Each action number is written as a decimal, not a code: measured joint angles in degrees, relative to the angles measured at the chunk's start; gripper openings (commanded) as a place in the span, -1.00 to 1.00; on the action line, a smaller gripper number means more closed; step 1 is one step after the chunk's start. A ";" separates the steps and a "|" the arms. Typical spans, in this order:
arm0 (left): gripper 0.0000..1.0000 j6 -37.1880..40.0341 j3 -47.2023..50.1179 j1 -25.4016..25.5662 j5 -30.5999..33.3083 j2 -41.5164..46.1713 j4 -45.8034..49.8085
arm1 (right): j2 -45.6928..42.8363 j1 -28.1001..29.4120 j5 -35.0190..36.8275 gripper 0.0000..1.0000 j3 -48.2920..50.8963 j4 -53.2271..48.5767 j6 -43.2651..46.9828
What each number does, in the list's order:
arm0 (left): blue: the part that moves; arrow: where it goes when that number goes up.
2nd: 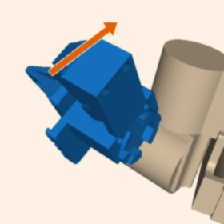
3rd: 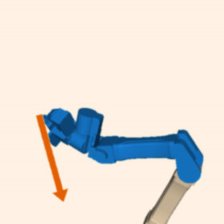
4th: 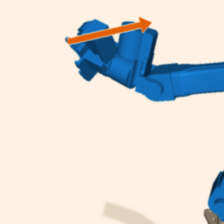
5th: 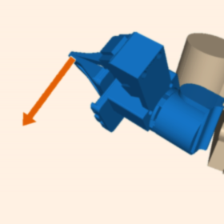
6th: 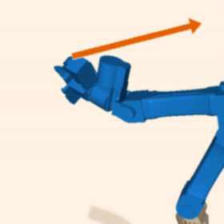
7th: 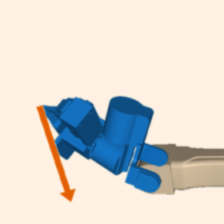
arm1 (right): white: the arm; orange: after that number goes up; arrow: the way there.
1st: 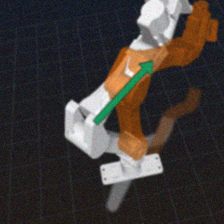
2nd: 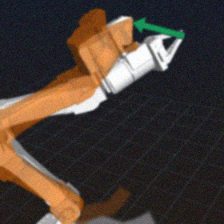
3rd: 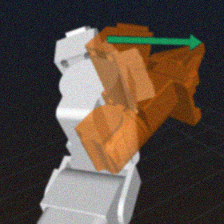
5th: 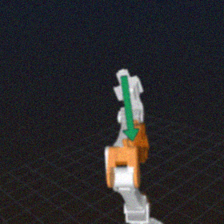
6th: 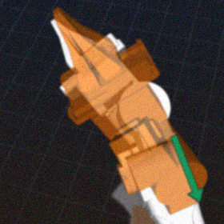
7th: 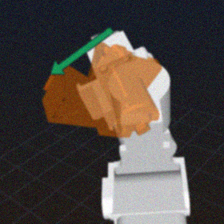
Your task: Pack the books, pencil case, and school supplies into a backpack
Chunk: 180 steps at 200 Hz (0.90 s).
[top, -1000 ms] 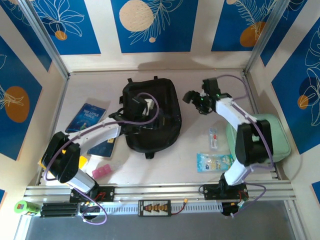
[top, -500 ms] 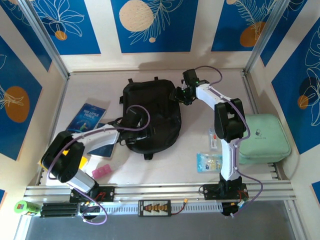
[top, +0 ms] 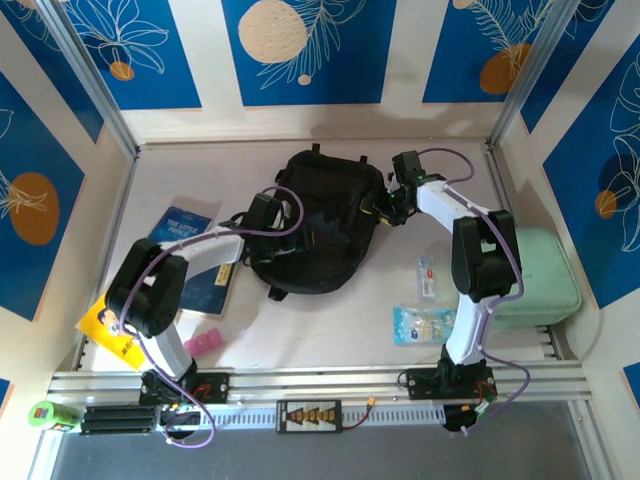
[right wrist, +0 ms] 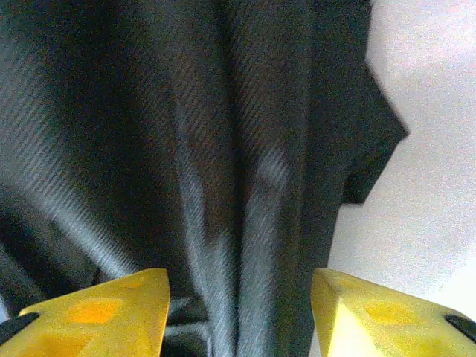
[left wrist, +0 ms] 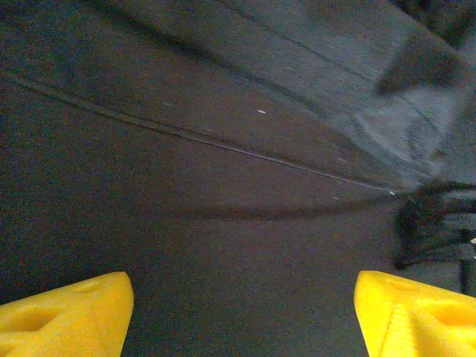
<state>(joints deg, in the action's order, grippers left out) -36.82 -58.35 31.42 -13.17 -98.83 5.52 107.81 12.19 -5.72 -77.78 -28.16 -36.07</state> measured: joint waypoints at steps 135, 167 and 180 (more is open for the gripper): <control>0.12 -5.07 -7.37 9.46 -11.45 -7.45 -5.20 | -13.51 4.61 -2.27 -0.64 22.32 2.25 -5.18; 0.06 -3.04 -11.15 11.30 -11.87 -10.23 -1.86 | -13.51 4.61 -2.25 -0.64 24.15 4.83 -5.44; 0.00 -2.12 -11.74 11.63 -11.87 -10.60 -1.01 | -13.49 4.61 -2.25 -0.65 24.68 5.51 -5.55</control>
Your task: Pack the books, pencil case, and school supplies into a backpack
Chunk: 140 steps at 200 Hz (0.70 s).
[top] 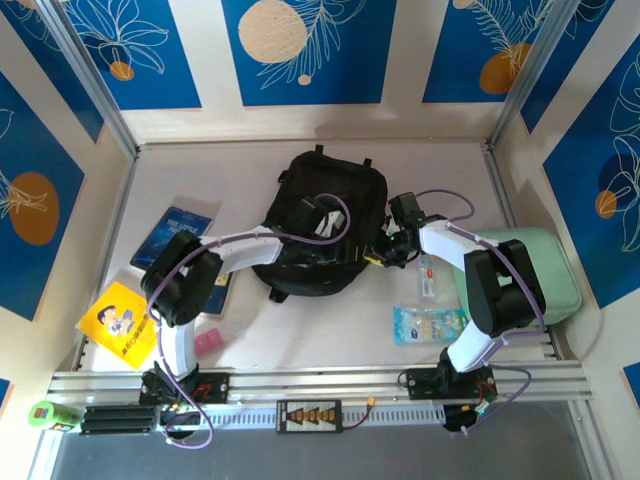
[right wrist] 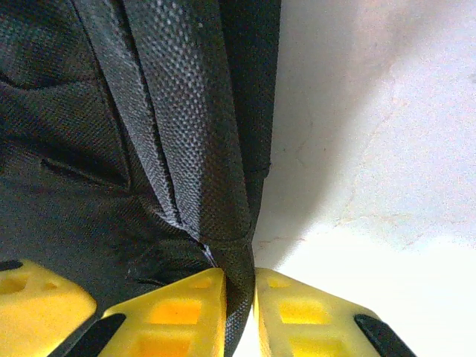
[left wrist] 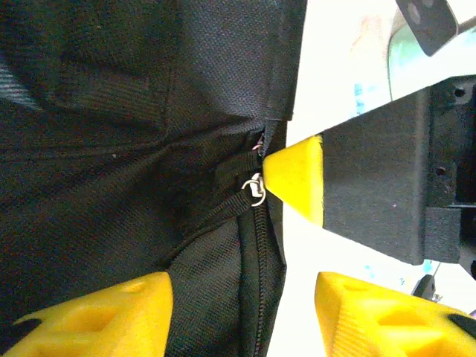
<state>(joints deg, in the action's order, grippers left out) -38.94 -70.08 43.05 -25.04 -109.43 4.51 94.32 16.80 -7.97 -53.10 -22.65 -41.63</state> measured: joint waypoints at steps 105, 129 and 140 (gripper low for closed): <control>-0.08 3.34 -3.02 0.31 1.29 -5.22 5.16 | 0.63 -0.09 -0.02 -0.67 1.16 2.21 -0.48; -0.09 1.95 -3.06 0.26 -0.46 -5.79 3.02 | 0.85 -0.35 -0.02 -0.67 1.16 2.23 -0.48; -0.09 1.68 -3.06 0.26 -1.05 -6.10 1.88 | 0.90 -0.35 -0.04 -0.67 1.16 2.23 -0.48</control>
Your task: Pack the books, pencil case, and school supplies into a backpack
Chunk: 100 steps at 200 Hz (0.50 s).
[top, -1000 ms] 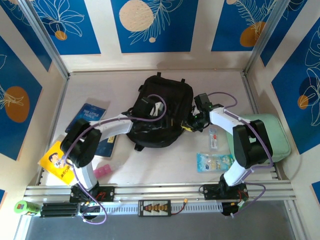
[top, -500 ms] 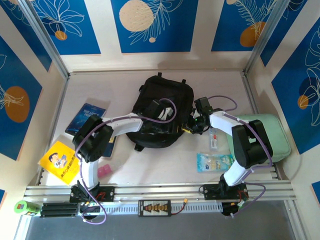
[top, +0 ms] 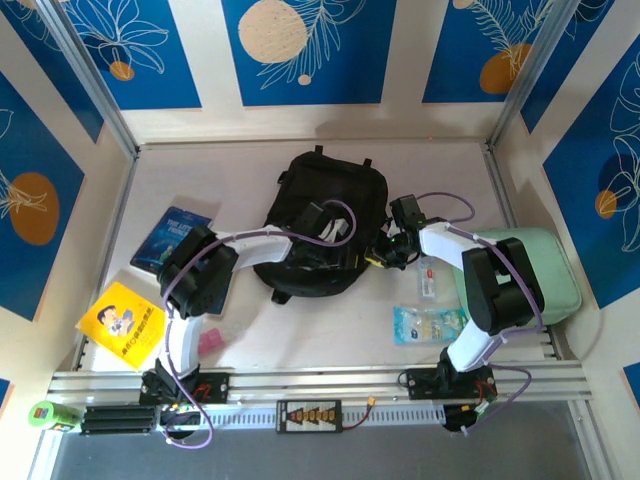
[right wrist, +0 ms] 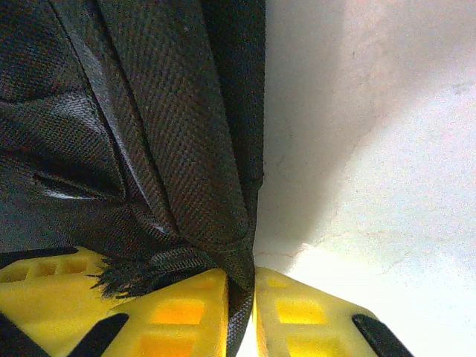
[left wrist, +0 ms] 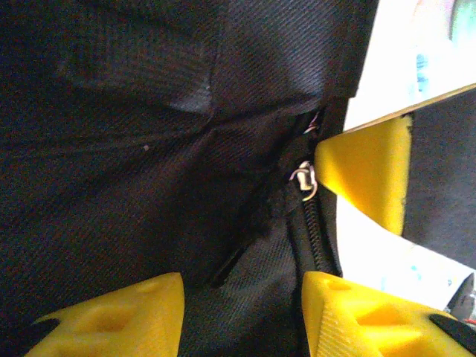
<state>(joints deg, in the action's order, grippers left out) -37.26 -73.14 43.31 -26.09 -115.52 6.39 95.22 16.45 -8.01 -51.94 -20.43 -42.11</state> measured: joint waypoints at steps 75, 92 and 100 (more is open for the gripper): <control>-0.32 -2.03 -0.74 0.00 -1.11 -1.95 -4.50 | 0.63 0.00 -0.17 -0.68 -0.07 0.26 0.00; -0.39 -2.27 -0.85 -0.04 -1.07 -2.14 -4.66 | 0.63 0.00 -0.15 -0.69 -0.07 0.26 0.00; -0.43 -2.49 -0.94 -0.09 -1.11 -2.34 -4.72 | 0.63 0.00 -0.17 -0.69 -0.07 0.26 0.00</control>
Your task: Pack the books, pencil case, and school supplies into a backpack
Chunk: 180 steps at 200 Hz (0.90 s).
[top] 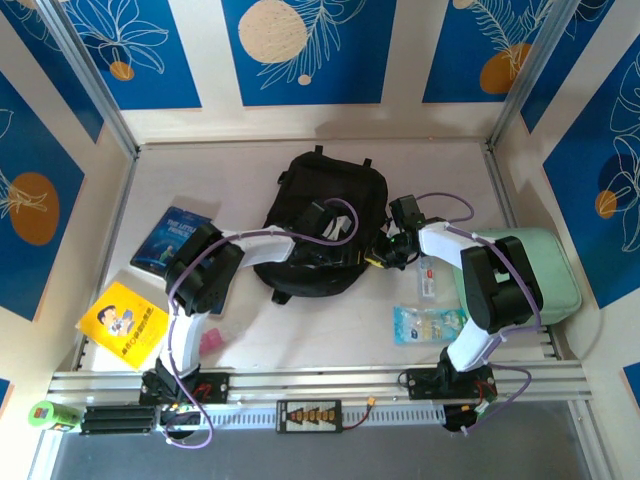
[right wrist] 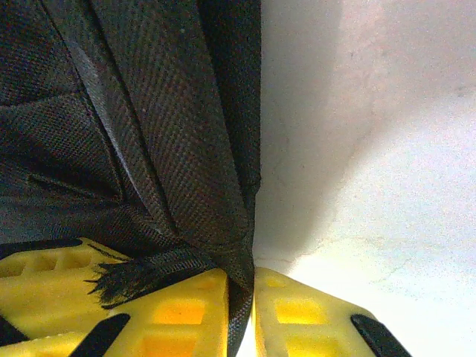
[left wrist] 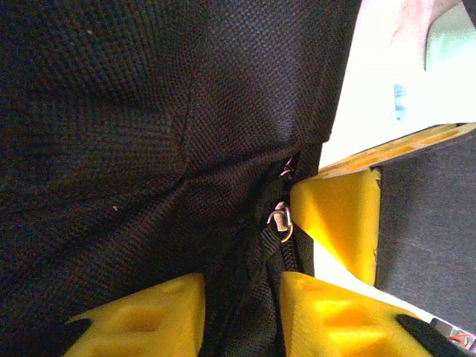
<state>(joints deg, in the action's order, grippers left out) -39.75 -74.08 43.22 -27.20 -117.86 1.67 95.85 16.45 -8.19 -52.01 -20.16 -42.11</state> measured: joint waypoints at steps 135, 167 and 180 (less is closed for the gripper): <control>-1.00 5.70 -0.66 0.04 0.31 2.84 2.69 | -3.78 -1.01 -0.42 0.04 -0.57 0.04 -1.36; -1.00 7.21 -0.48 0.04 1.20 6.93 3.87 | -8.90 -3.04 -0.98 0.15 -0.63 3.13 -2.14; -1.00 7.50 -0.42 0.04 1.68 8.15 4.07 | -8.41 -3.78 -1.14 0.14 -1.20 3.48 -2.56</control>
<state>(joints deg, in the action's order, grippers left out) -32.25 -74.50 43.27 -25.52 -109.71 5.74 87.44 12.67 -9.32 -53.21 -16.69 -44.66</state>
